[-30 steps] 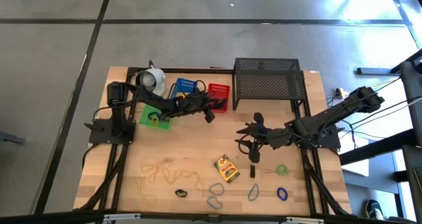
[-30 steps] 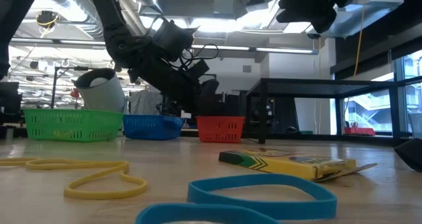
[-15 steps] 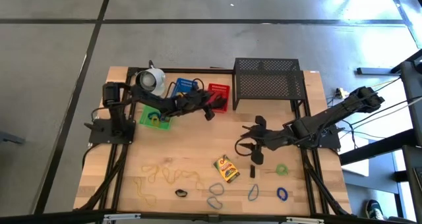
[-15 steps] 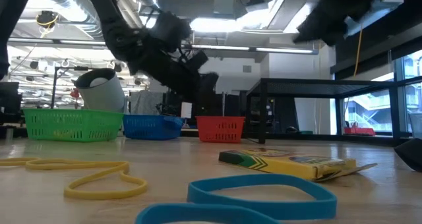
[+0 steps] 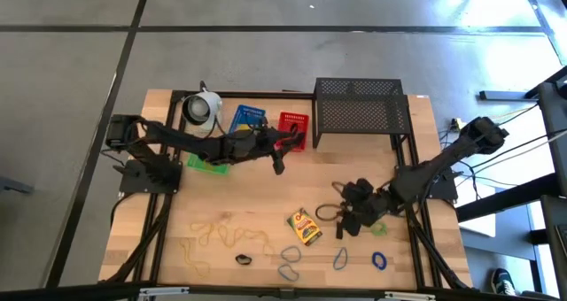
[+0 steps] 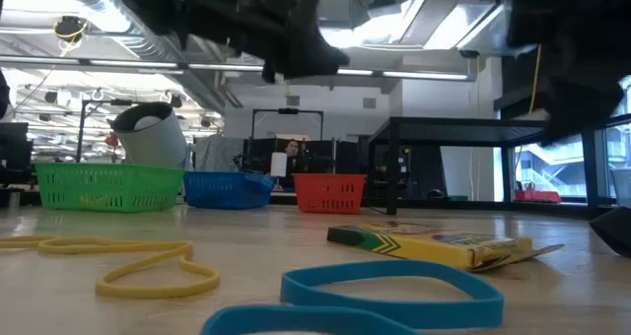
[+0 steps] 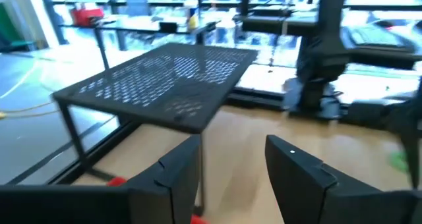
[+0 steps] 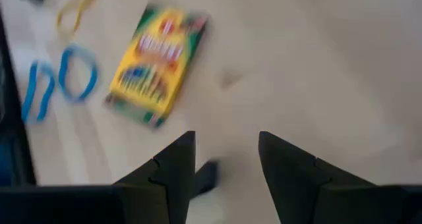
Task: Pick & Place Office Desk Supplies
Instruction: Put the black rubber band into the red bin
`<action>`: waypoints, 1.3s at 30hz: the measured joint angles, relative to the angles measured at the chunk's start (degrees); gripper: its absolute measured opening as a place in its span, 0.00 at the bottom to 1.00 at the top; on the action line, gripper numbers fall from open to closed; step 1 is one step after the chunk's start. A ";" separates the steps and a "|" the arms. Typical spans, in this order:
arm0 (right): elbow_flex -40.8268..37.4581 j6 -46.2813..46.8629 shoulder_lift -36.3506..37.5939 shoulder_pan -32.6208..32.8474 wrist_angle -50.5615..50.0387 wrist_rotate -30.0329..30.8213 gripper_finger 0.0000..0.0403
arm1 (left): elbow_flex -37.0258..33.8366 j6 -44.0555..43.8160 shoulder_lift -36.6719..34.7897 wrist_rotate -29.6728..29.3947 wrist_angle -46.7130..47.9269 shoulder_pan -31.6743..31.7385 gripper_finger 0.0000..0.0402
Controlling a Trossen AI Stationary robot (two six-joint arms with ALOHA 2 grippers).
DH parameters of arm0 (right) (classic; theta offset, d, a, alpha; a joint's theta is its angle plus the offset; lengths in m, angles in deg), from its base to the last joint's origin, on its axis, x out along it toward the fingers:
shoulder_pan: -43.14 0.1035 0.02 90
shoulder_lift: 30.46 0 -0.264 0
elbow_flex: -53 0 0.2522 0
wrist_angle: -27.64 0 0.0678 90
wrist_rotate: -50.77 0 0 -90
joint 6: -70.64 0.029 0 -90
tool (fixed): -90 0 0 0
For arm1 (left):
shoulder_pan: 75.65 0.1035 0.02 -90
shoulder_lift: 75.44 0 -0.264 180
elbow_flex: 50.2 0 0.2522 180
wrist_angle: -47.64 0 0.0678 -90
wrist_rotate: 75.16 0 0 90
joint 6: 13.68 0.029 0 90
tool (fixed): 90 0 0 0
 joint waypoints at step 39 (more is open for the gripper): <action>-0.44 0.22 -17.81 7.41 10.26 -0.99 0.05 | 0.00 5.93 -2.39 -0.74 0.06 -6.77 0.38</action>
